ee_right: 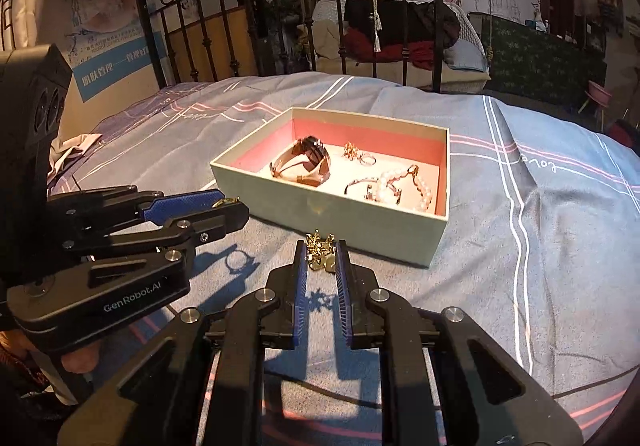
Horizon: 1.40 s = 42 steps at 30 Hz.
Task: Organize jewelry
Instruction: 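Carry the gold ring and brooch into the box and lower them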
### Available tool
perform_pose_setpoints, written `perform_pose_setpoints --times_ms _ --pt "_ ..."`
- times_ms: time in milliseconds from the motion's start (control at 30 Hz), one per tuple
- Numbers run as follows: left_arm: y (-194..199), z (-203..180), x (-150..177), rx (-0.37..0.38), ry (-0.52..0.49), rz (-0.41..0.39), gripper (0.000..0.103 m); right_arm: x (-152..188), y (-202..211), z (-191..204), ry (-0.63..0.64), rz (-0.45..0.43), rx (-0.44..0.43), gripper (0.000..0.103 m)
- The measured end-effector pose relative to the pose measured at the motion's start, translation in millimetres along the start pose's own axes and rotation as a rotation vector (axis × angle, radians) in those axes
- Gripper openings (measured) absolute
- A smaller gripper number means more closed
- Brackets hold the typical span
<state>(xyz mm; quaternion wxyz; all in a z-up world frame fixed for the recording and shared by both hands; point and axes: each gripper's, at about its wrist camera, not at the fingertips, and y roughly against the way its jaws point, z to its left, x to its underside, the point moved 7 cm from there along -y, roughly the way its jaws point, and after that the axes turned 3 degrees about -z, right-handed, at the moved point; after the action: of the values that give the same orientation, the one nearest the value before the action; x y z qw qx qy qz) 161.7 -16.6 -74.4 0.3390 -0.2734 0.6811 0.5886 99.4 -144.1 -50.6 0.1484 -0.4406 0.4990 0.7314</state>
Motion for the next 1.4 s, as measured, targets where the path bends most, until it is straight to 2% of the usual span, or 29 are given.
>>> perform_pose_setpoints --times_ms 267,433,567,867,1167,1400 --pt "-17.3 7.2 -72.9 0.027 0.037 -0.057 0.023 -57.6 -24.3 -17.6 0.0 -0.024 0.03 0.015" --pt "-46.6 9.9 -101.3 0.049 0.047 -0.01 0.023 -76.6 -49.9 -31.5 -0.029 0.011 0.049 0.015" --pt "-71.5 11.7 -99.1 0.048 0.055 0.05 0.023 -75.2 -61.3 -33.9 -0.035 0.034 0.051 0.015" --pt "-103.6 10.4 -83.7 0.041 0.009 0.117 0.023 -57.7 -82.1 -29.5 -0.025 0.098 0.04 0.015" --pt "-120.9 16.3 -73.7 0.014 -0.005 0.155 0.023 -49.2 -92.8 -26.0 -0.015 0.126 0.029 0.015" --pt "-123.1 17.5 -72.2 0.009 0.003 0.153 0.023 -46.8 -97.7 -27.8 -0.015 0.139 0.036 0.015"
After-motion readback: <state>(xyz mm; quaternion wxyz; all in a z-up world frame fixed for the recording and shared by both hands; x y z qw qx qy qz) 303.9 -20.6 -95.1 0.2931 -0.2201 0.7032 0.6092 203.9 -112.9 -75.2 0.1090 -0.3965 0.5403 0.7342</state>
